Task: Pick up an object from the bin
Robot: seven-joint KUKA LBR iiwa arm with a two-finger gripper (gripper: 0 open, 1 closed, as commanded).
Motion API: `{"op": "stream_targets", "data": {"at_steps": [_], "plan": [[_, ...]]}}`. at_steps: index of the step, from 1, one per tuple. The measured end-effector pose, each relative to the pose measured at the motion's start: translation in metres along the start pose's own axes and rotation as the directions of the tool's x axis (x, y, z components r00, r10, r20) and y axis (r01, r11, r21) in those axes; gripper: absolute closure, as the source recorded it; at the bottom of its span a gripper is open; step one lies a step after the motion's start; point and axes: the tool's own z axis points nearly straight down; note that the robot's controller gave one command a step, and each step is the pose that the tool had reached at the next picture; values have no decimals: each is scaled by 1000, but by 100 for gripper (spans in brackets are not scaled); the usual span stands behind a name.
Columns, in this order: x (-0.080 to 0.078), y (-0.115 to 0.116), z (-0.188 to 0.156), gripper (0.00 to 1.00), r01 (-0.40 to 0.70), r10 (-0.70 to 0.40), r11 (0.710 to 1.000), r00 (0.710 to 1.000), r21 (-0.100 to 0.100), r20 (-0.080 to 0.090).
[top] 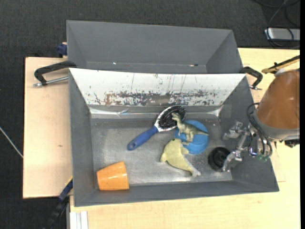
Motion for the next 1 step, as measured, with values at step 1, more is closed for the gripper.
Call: {"op": "stream_targets", "data": {"at_steps": [1], "plan": [[4,-2,32,0,-45,45,999,999,-1,-3]]}}
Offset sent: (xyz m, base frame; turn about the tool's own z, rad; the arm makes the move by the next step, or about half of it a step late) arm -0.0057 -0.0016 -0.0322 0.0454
